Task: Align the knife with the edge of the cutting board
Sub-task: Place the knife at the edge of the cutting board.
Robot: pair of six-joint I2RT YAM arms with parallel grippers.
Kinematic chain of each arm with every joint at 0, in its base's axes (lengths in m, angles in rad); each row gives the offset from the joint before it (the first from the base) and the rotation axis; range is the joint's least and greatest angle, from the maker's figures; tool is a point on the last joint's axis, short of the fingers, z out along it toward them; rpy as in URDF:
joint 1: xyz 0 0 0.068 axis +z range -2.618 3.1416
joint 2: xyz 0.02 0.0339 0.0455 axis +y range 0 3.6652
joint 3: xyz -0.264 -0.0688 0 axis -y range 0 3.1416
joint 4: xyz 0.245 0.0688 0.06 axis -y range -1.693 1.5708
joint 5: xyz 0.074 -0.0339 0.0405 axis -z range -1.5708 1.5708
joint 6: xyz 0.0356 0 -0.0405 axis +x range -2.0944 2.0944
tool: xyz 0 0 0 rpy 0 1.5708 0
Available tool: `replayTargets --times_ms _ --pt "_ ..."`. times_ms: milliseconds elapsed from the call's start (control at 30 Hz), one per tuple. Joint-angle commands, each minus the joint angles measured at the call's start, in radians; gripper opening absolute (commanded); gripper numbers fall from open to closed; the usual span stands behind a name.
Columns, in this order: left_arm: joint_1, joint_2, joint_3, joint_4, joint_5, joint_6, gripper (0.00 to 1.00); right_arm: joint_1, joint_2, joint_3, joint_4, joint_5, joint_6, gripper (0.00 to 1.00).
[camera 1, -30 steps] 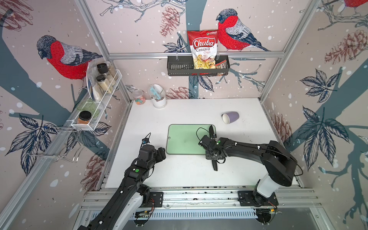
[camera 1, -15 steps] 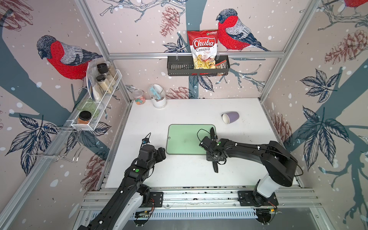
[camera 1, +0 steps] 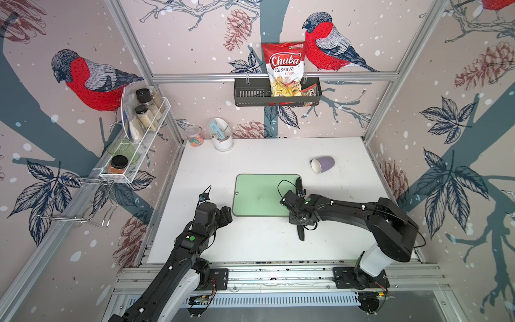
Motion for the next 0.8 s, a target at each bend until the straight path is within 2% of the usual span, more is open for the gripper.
replayTargets --times_ms 0,67,167,200,400,767 --pt "-0.001 0.001 0.005 0.034 0.003 0.008 0.79 0.001 -0.008 -0.014 -0.011 -0.019 0.033 0.21" --pt "-0.001 0.001 0.004 0.034 0.003 0.008 0.79 0.001 -0.010 -0.016 -0.008 -0.024 0.035 0.24" --pt "-0.002 0.000 0.004 0.034 0.004 0.009 0.79 0.000 -0.013 -0.016 -0.010 -0.024 0.037 0.37" --pt "-0.001 0.000 0.004 0.034 0.004 0.008 0.79 0.000 -0.016 -0.017 -0.010 -0.023 0.036 0.38" --pt "0.000 0.001 0.004 0.033 0.005 0.008 0.79 -0.007 -0.029 -0.032 -0.001 -0.023 0.040 0.39" --pt "0.000 0.006 0.003 0.037 0.008 0.009 0.80 -0.039 -0.049 -0.084 0.079 -0.089 0.037 0.35"
